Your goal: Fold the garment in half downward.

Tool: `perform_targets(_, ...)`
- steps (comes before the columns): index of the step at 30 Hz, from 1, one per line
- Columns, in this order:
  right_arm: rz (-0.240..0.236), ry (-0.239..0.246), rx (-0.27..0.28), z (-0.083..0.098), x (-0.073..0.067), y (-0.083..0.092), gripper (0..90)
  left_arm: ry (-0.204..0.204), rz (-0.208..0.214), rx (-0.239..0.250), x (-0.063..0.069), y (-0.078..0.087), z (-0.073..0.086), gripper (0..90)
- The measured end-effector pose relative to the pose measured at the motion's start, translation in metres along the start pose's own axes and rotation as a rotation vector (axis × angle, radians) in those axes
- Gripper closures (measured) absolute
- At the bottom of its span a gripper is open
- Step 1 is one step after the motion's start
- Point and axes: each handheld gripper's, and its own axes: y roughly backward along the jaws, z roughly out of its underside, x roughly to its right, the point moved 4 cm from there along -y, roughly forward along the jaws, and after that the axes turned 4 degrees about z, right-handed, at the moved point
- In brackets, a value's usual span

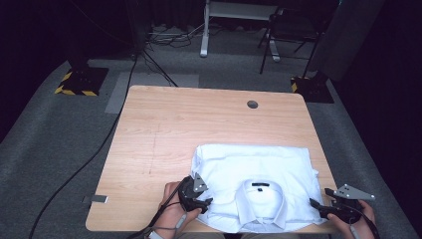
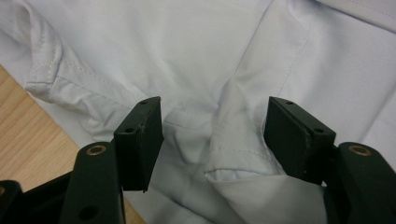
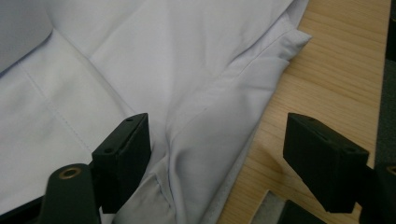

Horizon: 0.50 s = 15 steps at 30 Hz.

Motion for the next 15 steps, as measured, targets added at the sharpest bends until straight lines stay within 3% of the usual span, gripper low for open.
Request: perform_targets(15, 0.072, -0.017, -0.003, 0.008, 0.017, 0.007, 24.0, -0.012, 0.023, 0.016, 0.012, -0.013, -0.013, 36.8)
